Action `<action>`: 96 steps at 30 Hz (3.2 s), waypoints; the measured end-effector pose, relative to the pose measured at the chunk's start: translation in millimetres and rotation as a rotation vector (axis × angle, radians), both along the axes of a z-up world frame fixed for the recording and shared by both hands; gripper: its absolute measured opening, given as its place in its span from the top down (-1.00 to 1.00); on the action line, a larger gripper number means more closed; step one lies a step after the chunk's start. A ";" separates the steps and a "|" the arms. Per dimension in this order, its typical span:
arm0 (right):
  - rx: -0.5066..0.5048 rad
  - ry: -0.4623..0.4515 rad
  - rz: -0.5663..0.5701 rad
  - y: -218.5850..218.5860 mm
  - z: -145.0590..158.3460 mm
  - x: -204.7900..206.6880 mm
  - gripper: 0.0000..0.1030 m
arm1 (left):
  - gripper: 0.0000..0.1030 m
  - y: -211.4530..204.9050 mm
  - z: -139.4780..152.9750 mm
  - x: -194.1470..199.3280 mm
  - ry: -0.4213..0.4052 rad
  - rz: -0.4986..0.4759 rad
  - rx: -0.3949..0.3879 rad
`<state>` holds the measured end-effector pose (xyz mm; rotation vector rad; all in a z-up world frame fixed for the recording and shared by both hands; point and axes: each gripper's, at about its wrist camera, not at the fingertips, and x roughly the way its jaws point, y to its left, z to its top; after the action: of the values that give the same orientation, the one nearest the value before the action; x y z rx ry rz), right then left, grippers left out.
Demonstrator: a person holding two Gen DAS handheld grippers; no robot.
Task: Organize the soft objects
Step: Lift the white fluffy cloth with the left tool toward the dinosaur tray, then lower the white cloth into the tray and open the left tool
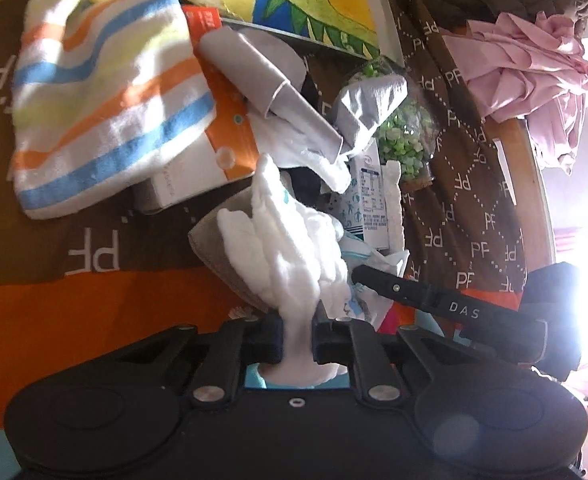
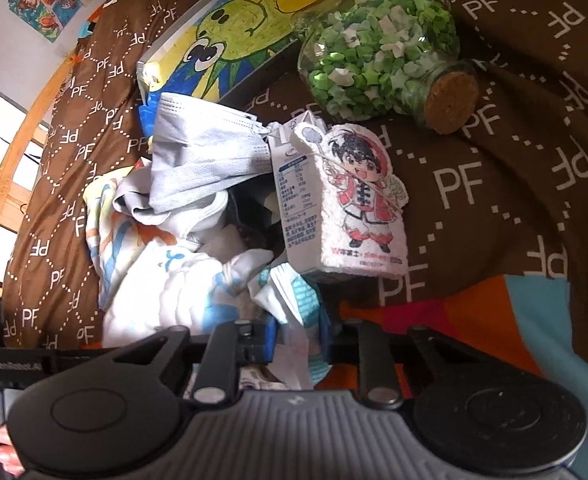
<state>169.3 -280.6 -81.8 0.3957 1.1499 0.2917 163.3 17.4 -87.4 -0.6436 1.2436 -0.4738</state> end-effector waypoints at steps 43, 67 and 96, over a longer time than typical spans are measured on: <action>0.107 -0.570 -0.092 53.3 85.5 123.6 0.61 | 0.76 12.0 112.5 130.5 -0.652 0.245 0.173; 0.087 -0.406 -0.126 78.0 1.4 202.3 0.53 | 0.66 13.1 10.4 202.0 -0.487 0.181 0.393; 0.002 -0.503 -0.103 58.9 32.7 182.0 -0.71 | -0.60 -15.0 54.2 150.0 -0.613 0.234 0.680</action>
<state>351.3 -221.7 -49.2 0.3553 0.6345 0.2821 313.3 2.4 -33.1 -0.0392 0.6599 -0.0208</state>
